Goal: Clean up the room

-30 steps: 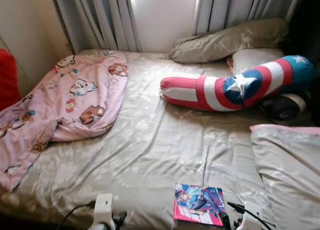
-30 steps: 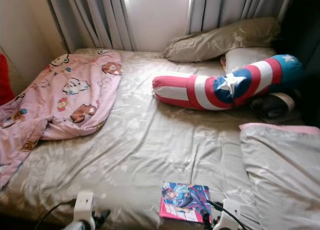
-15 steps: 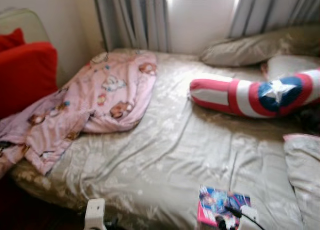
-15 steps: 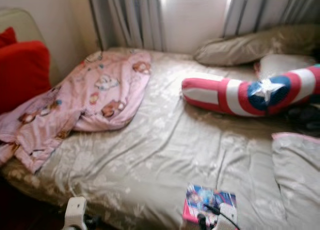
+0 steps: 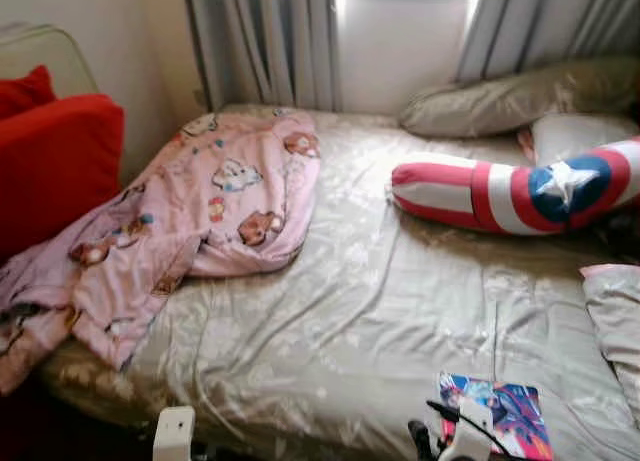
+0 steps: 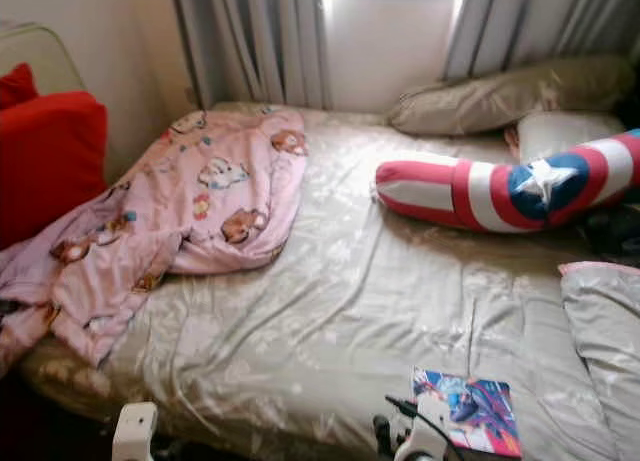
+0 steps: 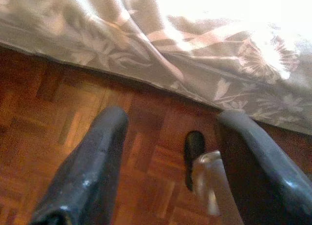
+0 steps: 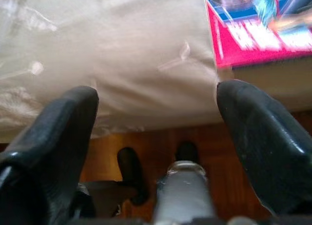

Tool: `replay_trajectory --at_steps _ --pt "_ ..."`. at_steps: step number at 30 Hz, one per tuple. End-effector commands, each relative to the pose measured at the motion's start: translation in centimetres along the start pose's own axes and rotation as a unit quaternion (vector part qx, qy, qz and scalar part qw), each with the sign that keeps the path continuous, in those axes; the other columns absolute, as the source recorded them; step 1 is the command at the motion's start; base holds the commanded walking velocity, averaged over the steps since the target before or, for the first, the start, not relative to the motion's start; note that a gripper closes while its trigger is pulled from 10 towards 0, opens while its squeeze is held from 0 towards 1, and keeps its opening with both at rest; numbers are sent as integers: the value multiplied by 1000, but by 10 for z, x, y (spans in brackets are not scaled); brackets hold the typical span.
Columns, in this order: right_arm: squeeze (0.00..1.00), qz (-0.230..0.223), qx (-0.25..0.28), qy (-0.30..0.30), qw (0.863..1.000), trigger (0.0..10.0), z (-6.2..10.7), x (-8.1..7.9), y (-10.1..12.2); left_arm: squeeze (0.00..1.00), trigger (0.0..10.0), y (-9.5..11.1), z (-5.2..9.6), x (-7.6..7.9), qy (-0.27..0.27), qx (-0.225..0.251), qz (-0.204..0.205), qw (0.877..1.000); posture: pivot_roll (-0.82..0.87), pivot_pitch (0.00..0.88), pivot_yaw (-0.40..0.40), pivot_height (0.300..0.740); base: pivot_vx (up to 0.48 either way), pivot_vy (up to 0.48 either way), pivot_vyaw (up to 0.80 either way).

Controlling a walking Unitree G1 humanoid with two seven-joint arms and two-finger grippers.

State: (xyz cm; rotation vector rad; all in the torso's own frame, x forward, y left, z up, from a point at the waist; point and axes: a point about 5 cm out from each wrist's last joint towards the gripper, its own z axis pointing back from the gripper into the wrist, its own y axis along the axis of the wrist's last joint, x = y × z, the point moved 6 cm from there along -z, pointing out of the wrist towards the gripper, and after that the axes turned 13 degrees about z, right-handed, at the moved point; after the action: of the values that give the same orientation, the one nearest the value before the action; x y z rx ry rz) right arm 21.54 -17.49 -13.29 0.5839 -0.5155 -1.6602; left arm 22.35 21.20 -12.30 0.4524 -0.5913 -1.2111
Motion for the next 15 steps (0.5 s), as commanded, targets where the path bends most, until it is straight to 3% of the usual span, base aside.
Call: replay_trajectory --at_steps 1,6,8,15 --pt "0 1 -2 2 1000 10000 0 -3 -2 0 10000 -5 2 -7 5 -11 -6 1000 127 0 4 740 0 480 0" --pt "0 4 2 3 1000 10000 1 2 -2 0 10000 -6 3 -11 7 -13 -6 1000 130 0 3 740 0 480 0" --pt "0 5 3 3 1000 10000 1 6 -1 0 10000 -7 0 1 1 -14 -7 1000 132 0 3 740 0 480 0" --pt "0 13 0 3 1000 10000 3 13 -3 0 10000 -10 -1 11 -5 -13 -6 1000 136 0 -2 740 0 480 0"
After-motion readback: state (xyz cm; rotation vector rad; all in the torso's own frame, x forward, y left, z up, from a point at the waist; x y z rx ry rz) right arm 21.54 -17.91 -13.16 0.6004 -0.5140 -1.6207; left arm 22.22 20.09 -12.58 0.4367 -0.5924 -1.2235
